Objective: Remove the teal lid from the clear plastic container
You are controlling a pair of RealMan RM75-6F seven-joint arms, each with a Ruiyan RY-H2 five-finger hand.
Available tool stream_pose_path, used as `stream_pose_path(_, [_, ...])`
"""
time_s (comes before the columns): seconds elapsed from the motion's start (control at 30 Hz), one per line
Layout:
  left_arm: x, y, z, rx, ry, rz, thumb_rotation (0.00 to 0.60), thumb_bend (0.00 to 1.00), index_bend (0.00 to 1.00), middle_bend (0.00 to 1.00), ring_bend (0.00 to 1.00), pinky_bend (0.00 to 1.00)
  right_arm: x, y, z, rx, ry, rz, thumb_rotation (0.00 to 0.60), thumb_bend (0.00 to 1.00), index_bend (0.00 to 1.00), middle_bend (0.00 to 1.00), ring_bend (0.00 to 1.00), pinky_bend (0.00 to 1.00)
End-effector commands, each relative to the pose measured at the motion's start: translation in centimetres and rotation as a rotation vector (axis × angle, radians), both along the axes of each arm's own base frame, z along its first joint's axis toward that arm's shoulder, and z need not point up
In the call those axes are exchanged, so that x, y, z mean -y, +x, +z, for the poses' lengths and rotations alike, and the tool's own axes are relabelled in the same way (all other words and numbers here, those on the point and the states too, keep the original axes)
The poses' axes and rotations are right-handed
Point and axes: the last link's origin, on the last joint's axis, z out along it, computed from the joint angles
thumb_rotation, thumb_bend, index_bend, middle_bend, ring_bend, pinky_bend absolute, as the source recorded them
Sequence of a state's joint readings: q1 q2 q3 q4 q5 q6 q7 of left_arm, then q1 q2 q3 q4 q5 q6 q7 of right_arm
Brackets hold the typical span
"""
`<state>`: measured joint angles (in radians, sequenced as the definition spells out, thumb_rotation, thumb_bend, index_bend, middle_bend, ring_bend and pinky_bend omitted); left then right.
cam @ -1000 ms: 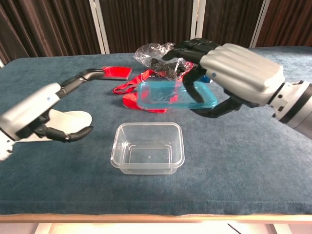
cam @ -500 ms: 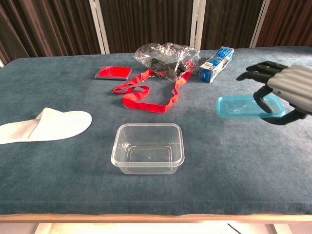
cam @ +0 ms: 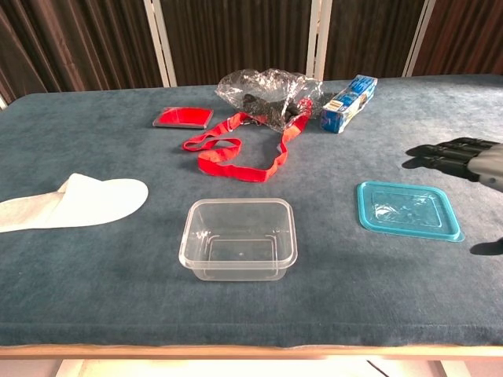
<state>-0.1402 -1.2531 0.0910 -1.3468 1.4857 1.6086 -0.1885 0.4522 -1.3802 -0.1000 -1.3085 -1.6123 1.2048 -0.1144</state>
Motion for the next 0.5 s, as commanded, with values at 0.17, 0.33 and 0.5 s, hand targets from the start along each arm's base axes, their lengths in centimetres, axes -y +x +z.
stream_pose_path(0.17, [3.4, 1.6, 1.4, -0.094, 0.004, 0.024, 0.6, 0.35, 0.0, 0.0, 0.0, 0.0, -8.9, -0.6, 11.6, 0.068, -0.341, -0.187, 0.6, 0.04, 0.0, 0.0, 0.0, 0.0])
stream_pose_path(0.33, [4.1, 2.2, 1.0, -0.144, 0.026, -0.025, 0.6, 0.35, 0.0, 0.0, 0.0, 0.0, -12.0, -2.6, 12.8, 0.122, -0.592, -0.274, 0.6, 0.04, 0.0, 0.0, 0.0, 0.0])
stream_pose_path(0.5, [4.2, 2.3, 0.8, -0.165, 0.035, -0.044, 0.6, 0.35, 0.0, 0.0, 0.0, 0.0, -11.9, -3.1, 12.9, 0.123, -0.581, -0.284, 0.6, 0.04, 0.0, 0.0, 0.0, 0.0])
